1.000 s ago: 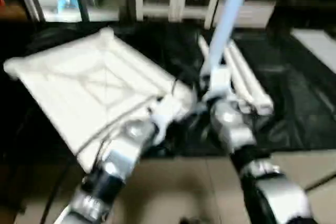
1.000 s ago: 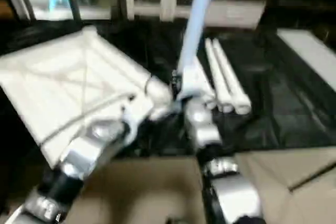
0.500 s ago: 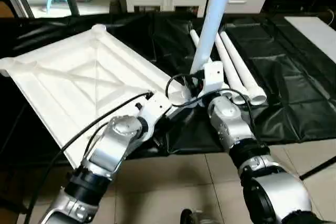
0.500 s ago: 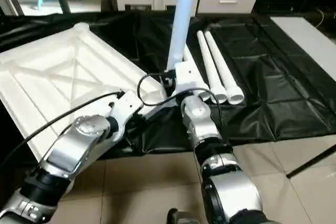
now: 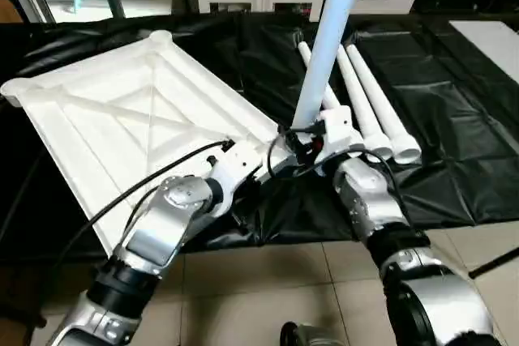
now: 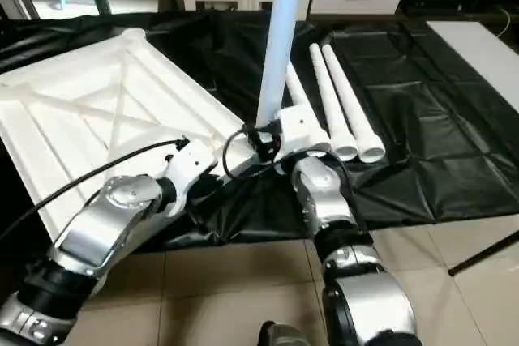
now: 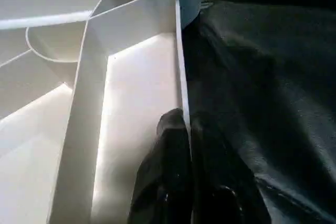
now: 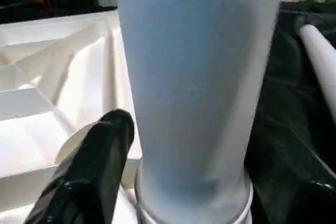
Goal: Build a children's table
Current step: Insert table leg to table base
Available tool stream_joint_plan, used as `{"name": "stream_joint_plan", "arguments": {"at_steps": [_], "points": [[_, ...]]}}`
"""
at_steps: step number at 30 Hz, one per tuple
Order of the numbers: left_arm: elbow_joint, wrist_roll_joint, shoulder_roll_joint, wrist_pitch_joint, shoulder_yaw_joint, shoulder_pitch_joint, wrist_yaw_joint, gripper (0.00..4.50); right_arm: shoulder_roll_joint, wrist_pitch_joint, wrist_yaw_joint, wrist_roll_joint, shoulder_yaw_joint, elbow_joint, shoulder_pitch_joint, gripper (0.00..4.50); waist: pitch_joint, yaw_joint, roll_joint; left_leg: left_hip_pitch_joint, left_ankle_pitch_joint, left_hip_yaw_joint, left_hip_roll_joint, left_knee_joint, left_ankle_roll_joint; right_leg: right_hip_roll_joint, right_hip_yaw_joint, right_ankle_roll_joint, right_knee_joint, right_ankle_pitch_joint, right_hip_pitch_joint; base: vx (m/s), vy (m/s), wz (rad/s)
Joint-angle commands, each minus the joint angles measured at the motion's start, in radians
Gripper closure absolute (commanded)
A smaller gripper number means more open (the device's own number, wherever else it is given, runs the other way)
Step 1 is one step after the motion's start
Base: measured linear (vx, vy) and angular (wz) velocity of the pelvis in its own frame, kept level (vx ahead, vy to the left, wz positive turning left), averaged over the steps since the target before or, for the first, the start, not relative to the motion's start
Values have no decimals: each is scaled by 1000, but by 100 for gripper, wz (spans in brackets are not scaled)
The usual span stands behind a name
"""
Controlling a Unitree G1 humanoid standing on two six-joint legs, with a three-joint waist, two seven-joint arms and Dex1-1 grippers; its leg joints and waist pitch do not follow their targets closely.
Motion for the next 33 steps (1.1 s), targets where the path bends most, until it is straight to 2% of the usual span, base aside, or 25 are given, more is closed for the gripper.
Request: {"name": "stream_joint_plan", "arguments": {"at_steps": [1, 2, 3, 4, 5, 7, 8, 9, 10, 11, 12, 13, 15, 17, 19, 20, 22, 25, 26, 28, 31, 32, 33], "points": [[31, 8, 24, 7, -20, 17, -14, 450, -8, -4, 80, 20, 11, -60, 31, 117, -64, 7, 9, -12, -164, -1, 35, -68, 105, -52, 54, -206, -55, -240, 50, 0, 0, 0], [36, 6, 29, 4, -18, 18, -20, 450, -21, 0, 114, 30, 12, -98, 49, 117, -68, 11, 9, -9, -110, 4, 35, -63, 129, -49, 54, -227, -47, -184, 49, 0, 0, 0], [40, 5, 32, -1, -17, 18, -23, 450, -28, 1, 129, 34, 12, -114, 57, 117, -68, 13, 9, -13, -83, 5, 34, -59, 146, -47, 56, -241, -42, -151, 49, 56, -17, 6], [45, 5, 36, -9, -16, 17, -27, 450, -38, 2, 150, 38, 13, -137, 68, 117, -68, 14, 8, -14, -69, 5, 35, -57, 152, -48, 57, -247, -38, -137, 50, 56, -15, 1], [51, 4, 39, -15, -15, 15, -29, 450, -48, 4, 163, 40, 15, -158, 78, 117, -71, 16, 9, -20, -30, 3, 35, -53, 167, -47, 56, -258, -28, -96, 55, 56, -15, 1], [67, 5, 53, -53, -16, 10, -39, 450, -67, 22, 193, 64, 8, -214, 106, 117, -75, 21, 11, -16, 15, 3, 35, -47, 183, -46, 56, -270, -21, -45, 56, 0, 0, 0], [70, 4, 55, -56, -15, 9, -42, 450, -72, 28, 198, 70, 6, -229, 113, 117, -82, 23, 10, -15, 89, 4, 33, -39, 218, -44, 57, -293, -8, 45, 57, 0, 0, 0], [78, 2, 62, -62, -11, 7, -50, 450, -85, 42, 207, 81, 0, -262, 128, 117, -85, 25, 7, -17, 133, 3, 31, -34, 243, -43, 57, -300, -3, 87, 58, 0, 0, 0], [81, 2, 68, -65, -11, 6, -56, 450, -94, 50, 210, 84, -4, -279, 137, 117, -87, 26, 10, -18, 153, 3, 29, -32, 255, -42, 57, -305, 0, 106, 58, 0, 0, 0], [85, 1, 75, -72, -11, 6, -63, 450, -106, 57, 209, 84, -9, -297, 147, 117, -82, 27, 8, -19, 150, 4, 31, -30, 273, -42, 56, -310, -1, 102, 53, 0, 0, 0], [86, 1, 77, -74, -11, 6, -65, 450, -108, 58, 209, 83, -10, -300, 150, 117, -80, 27, 9, -20, 129, 4, 32, -31, 272, -43, 55, -309, -3, 72, 53, 0, 0, 0], [88, 1, 81, -86, -13, 5, -73, 450, -113, 59, 211, 85, -13, -305, 152, 117, -75, 28, 6, -21, 61, 7, 34, -34, 253, -45, 54, -297, -13, -19, 52, -53, -8, -3], [83, -4, 102, -130, -27, 12, -112, 450, -127, 71, 217, 91, -21, -322, 157, 117, -66, 26, 6, -23, -97, 5, 34, -44, 163, -46, 54, -243, -38, -241, 52, -59, -10, -3], [72, -10, 132, -182, -43, 27, -163, 450, -145, 93, 229, 96, -27, -347, 161, 117, -66, 27, 9, -18, -144, 5, 35, -48, 112, -44, 56, -211, -44, -296, 48, 0, 0, 0], [71, -10, 134, -185, -45, 28, -166, 450, -147, 95, 231, 96, -27, -350, 162, 117, -67, 28, 11, -14, -141, 7, 36, -47, 93, -41, 58, -211, -40, -265, 43, 0, 0, 0], [55, -21, 169, -236, -65, 47, -227, 450, -180, 123, 268, 99, -20, -372, 162, 117, -68, 30, 11, -15, -130, 6, 35, -47, 93, -40, 58, -217, -38, -242, 45, 0, 0, 0], [46, -29, 186, -278, -79, 59, -265, 450, -201, 142, 307, 107, -13, -379, 160, 117, -71, 30, 9, -21, -99, 6, 35, -46, 101, -39, 57, -222, -30, -191, 52, 0, 0, 0], [36, -35, 204, -306, -103, 69, -306, 450, -241, 212, 445, 145, 11, -396, 158, 117, -76, 31, 11, -22, -57, 5, 36, -42, 124, -39, 58, -245, -18, -116, 57, 0, 0, 0], [36, -34, 206, -311, -106, 69, -310, 450, -244, 225, 460, 150, 13, -399, 159, 117, -79, 35, 12, -18, -14, 7, 35, -37, 151, -37, 57, -264, -12, -55, 55, 0, 0, 0], [42, -33, 208, -322, -111, 69, -321, 450, -270, 244, 516, 153, 25, -399, 157, 117, -84, 41, 11, -16, 30, 8, 35, -33, 171, -37, 57, -279, -5, -10, 55, 0, 0, 0], [52, -32, 210, -346, -118, 65, -339, 450, -299, 261, 580, 156, 27, -385, 144, 117, -84, 55, 10, -11, 44, 11, 36, -30, 192, -38, 57, -293, -3, 1, 52, 0, 0, 0], [59, -34, 209, -366, -119, 63, -348, 450, -316, 270, 613, 159, 29, -373, 133, 117, -86, 57, 0, -12, 30, 12, 36, -30, 193, -38, 57, -289, -4, -23, 55, 0, 0, 0], [61, -36, 208, -369, -119, 62, -349, 450, -321, 273, 620, 160, 29, -371, 131, 117, -86, 61, 1, -12, 25, 11, 37, -30, 189, -41, 57, -287, -4, -38, 56, 0, 0, 0]]}}
